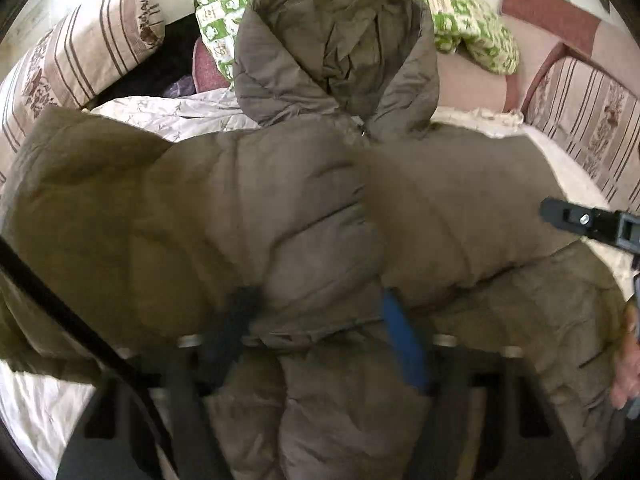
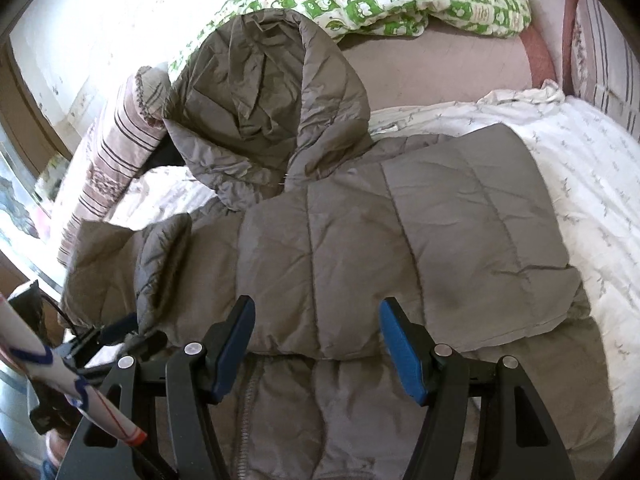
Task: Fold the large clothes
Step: 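Lift the cuff with the left gripper, fold it across the jacket front, release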
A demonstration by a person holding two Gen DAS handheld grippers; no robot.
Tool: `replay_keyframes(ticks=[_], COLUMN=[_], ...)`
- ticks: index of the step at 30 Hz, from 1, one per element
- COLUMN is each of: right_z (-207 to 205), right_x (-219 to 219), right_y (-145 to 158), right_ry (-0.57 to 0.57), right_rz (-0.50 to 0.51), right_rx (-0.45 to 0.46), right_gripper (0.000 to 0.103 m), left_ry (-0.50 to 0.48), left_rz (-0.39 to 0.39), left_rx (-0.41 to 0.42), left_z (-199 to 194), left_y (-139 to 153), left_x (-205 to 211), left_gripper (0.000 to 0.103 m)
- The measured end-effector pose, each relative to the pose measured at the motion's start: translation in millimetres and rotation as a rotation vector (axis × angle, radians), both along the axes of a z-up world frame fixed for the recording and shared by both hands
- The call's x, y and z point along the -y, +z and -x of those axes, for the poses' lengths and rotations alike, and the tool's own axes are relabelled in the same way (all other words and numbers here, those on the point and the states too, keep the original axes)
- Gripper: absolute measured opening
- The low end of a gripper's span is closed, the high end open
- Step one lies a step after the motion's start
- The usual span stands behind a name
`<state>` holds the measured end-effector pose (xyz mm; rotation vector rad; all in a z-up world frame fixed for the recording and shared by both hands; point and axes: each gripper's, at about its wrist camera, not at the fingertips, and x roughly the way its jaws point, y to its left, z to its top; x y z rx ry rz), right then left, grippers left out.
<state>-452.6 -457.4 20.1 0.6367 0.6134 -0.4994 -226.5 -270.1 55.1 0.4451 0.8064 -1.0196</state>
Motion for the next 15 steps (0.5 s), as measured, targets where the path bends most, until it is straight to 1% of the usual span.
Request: replay_keyframes(ticks=[4,6,8,10,12,13,14,15], right_z=[-0.5,-1.7,-3.7,-10.4,-18.7,-27.9,-33.2,-41.1], right_x=[-6.0,-11.3,-18.7,-25.7,-33.0,-39.4,-43.3,-48.4], right_y=[4.3,7.7,10.6,8.9,4.8,1.5,-0.1,-2.3], right_ry=[0.036,0.049,0.077,0.119,0.151,0.177,0.191,0.208], right_rz=[-0.056,-0.061,-0.079,-0.140,-0.211,-0.257,-0.279,-0.308], right_rx=[0.060,0.074,0.102,0.129,0.160,0.170,0.176,0.183], right_gripper=[0.070,0.070,0.070,0.070,0.070,0.070,0.070,0.070], left_ry=[-0.022,-0.016,0.020,0.109,0.213,0.290,0.349,0.432], left_rz=[0.045,0.102,0.175,0.239,0.268,0.274,0.267,0.245], left_rx=[0.028,0.030,0.042,0.058,0.078,0.090,0.110,0.141], left_z=[10.3,8.4,1.4,-13.2,-29.7,-41.0,-48.4,-58.8], left_y=[25.9,50.3,78.6,105.9,121.2,124.7,123.9,119.1], left_x=[-11.1,-22.7,-42.3,-69.3,-93.5,-109.9,-120.3,-131.9], left_gripper=[0.071,0.071,0.071,0.073,0.077,0.079,0.079,0.079])
